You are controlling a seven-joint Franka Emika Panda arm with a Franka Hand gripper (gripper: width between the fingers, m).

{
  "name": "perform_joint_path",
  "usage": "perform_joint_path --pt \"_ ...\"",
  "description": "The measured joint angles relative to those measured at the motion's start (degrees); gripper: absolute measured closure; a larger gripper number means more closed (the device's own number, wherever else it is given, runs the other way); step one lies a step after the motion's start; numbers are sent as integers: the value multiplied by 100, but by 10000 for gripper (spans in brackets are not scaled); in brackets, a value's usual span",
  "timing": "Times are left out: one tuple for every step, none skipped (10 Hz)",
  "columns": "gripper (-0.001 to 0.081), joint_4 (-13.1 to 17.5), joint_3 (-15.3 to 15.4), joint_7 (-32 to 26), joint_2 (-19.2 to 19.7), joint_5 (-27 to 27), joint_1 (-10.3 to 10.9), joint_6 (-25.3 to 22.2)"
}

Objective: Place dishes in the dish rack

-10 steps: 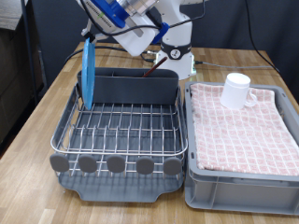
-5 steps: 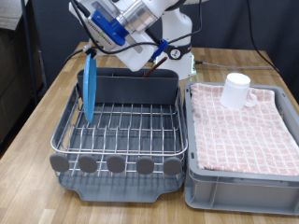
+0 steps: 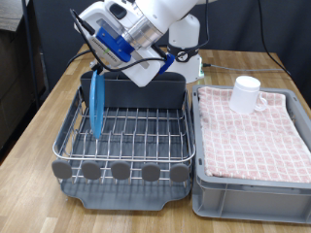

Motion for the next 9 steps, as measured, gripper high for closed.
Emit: perform_joint_path --pt "789 -21 -3 56 45 0 0 39" --pt "789 -45 -6 119 89 0 0 87" --pt "789 -72 -10 176 130 0 0 149" --pt "789 -96 -16 236 174 0 0 204" --pt "789 -126 -20 284 207 0 0 251" --pt "789 -147 -25 329 237 -5 0 289" --pt "789 -159 -31 373 260 -13 0 332" --pt "789 -164 -40 393 282 -34 0 369" --pt "789 -164 -44 428 303 -54 0 386"
